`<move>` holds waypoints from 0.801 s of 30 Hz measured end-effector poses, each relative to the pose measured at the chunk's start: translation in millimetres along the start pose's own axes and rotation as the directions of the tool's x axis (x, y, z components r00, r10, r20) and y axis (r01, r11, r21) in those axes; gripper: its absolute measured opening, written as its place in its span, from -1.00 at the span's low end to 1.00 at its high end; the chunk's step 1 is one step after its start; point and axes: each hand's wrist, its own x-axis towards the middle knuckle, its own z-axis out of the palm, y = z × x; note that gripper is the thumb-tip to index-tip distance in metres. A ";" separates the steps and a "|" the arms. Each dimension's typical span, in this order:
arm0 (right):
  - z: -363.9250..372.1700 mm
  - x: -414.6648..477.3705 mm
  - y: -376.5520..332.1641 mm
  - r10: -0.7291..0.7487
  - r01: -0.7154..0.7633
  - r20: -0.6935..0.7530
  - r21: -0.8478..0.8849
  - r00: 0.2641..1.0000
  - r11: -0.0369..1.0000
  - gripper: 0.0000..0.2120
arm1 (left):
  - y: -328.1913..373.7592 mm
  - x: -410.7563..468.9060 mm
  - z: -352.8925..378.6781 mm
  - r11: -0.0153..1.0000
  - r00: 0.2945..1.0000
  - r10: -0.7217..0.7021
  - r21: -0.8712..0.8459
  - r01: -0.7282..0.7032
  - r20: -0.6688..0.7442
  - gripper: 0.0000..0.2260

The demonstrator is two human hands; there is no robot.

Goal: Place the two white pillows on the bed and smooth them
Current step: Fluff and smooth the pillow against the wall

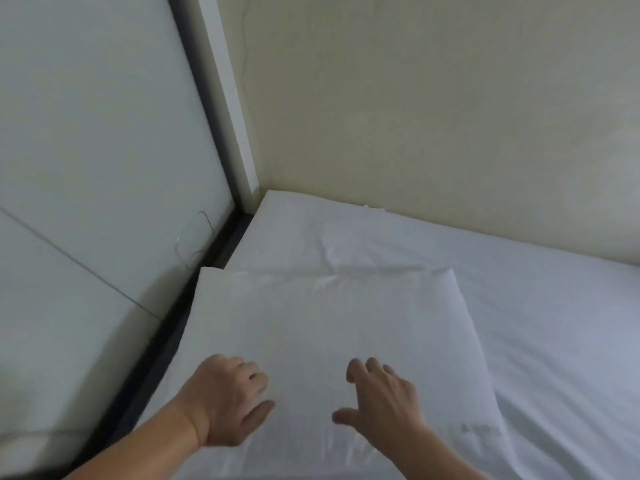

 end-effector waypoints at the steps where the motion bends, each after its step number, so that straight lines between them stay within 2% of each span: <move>1: 1.8 2.3 6.0 0.062 -0.061 -0.027 0.022 0.998 0.998 -0.34 | -4.6 15.5 3.1 0.999 0.999 -0.053 -0.011 0.053 -0.001 -0.68; 3: 6.8 7.7 17.6 0.221 -0.216 -0.029 0.128 0.975 0.968 -0.25 | -17.1 57.0 7.8 0.981 0.980 -0.189 -0.023 0.191 0.067 -0.51; 4: 15.2 10.0 26.6 0.333 -0.320 -0.021 0.228 0.943 0.920 -0.20 | -24.2 79.9 12.0 0.962 0.956 -0.256 -0.055 0.267 0.146 -0.41; 5: 25.7 10.5 35.8 0.462 -0.436 0.012 0.355 0.887 0.827 -0.12 | -31.9 105.5 17.5 0.944 0.931 -0.295 -0.088 0.319 0.214 -0.30; 6: 37.9 9.0 43.7 0.571 -0.541 0.107 0.498 0.814 0.678 0.01 | -39.4 131.7 24.9 0.931 0.912 -0.308 -0.111 0.347 0.271 -0.17; 7: 52.4 7.8 48.5 0.618 -0.583 0.204 0.636 0.759 0.505 0.15 | -46.8 156.5 32.6 0.926 0.898 -0.311 -0.114 0.360 0.312 -0.04; 8: 69.7 8.4 48.5 0.635 -0.594 0.299 0.739 0.712 0.318 0.23 | -54.0 177.7 42.5 0.924 0.882 -0.312 -0.105 0.369 0.352 0.07; 10: 99.8 20.9 38.7 0.630 -0.573 0.406 0.816 0.662 0.077 0.21 | -63.0 207.6 66.4 0.929 0.850 -0.284 -0.094 0.359 0.444 0.18; 12: 123.4 33.8 25.1 0.632 -0.518 0.421 0.855 0.651 -0.036 0.24 | -65.0 219.2 96.9 0.931 0.842 -0.221 -0.152 0.333 0.493 0.20; 13: 133.1 44.6 19.5 0.683 -0.475 0.396 0.876 0.614 -0.081 0.22 | -65.5 219.4 111.4 0.934 0.855 -0.194 -0.177 0.311 0.482 0.18; 15: 148.9 78.2 6.1 0.756 -0.514 0.397 0.852 0.521 -0.093 0.11 | -69.4 217.6 131.3 0.935 0.902 -0.141 -0.245 0.257 0.407 0.09; 16: 152.2 93.3 -1.0 0.794 -0.518 0.392 0.848 0.464 -0.116 -0.01 | -72.9 216.0 136.0 0.926 0.922 -0.114 -0.297 0.234 0.370 0.01; 18: 152.8 97.8 -8.9 0.873 -0.453 0.280 0.888 0.399 -0.078 -0.29 | -79.5 208.8 133.8 0.892 0.950 -0.086 -0.401 0.208 0.301 -0.20; 20: 135.2 94.1 -12.6 0.921 -0.409 0.182 0.912 0.343 -0.028 -0.40 | -84.2 199.7 117.2 0.847 0.965 -0.118 -0.483 0.222 0.235 -0.36; 22: 99.0 93.2 -16.6 0.944 -0.387 0.043 0.917 0.327 0.092 -0.43 | -97.7 188.9 93.1 0.796 0.966 -0.173 -0.550 0.252 0.192 -0.44; 24: 51.2 95.8 -15.6 0.911 -0.318 -0.136 0.908 0.390 0.272 -0.43 | -119.7 178.8 66.2 0.724 0.958 -0.250 -0.629 0.283 0.143 -0.48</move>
